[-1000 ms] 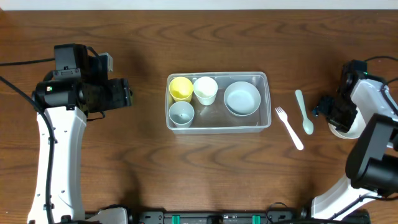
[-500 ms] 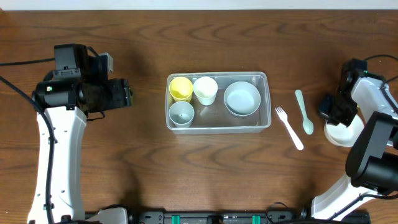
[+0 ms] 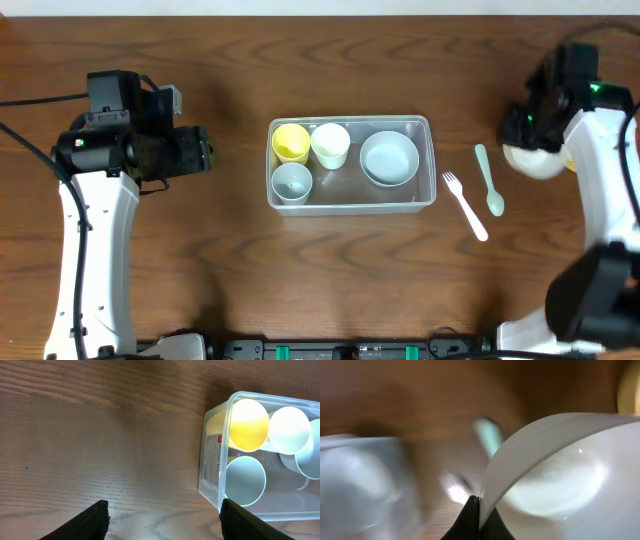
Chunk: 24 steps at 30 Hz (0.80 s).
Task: Pack container
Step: 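Grasp the white bowl with the right gripper, then stack white bowl with right gripper onto the grey bowl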
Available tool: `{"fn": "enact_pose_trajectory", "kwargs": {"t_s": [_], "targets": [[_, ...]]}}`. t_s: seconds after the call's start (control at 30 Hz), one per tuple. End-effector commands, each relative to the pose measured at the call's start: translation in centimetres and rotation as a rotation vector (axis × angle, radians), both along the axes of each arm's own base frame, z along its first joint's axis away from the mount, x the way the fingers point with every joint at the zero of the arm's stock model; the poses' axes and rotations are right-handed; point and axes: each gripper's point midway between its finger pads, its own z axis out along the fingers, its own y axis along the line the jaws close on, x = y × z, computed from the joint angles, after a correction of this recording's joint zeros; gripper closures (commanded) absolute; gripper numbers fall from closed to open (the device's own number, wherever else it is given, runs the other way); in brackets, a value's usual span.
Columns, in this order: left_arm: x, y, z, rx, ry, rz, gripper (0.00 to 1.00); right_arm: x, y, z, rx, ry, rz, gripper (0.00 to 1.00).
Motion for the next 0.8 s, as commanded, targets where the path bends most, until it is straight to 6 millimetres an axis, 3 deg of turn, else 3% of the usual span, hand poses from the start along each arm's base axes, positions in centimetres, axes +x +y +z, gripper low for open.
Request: {"fn": "enact_pose_trajectory", "kwargs": {"t_s": [0.0,0.13,0.33,0.5,0.77], "targets": [[-0.1,-0.1,-0.2,-0.007,0.006,-0.006,0.28,0.0,6.7,6.6,-0.024,-0.196,0.322,0.99],[-0.1,-0.1,-0.2,-0.008,0.006,-0.006,0.28,-1.3,12.9,8.2,-0.085,-0.258,0.509,0.98],[-0.1,-0.1,-0.2,-0.008,0.006,-0.006,0.28,-3.0,19.9,5.2,-0.120,-0.198,0.694,0.97],[-0.1,-0.1,-0.2,-0.007,0.006,-0.006,0.28,-3.3,22.5,1.0,-0.134,-0.092,0.760,0.97],[-0.1,-0.1,-0.2,-0.007,0.006,-0.006,0.28,-2.9,22.4,-3.7,-0.143,0.037,0.745,0.97]]}}
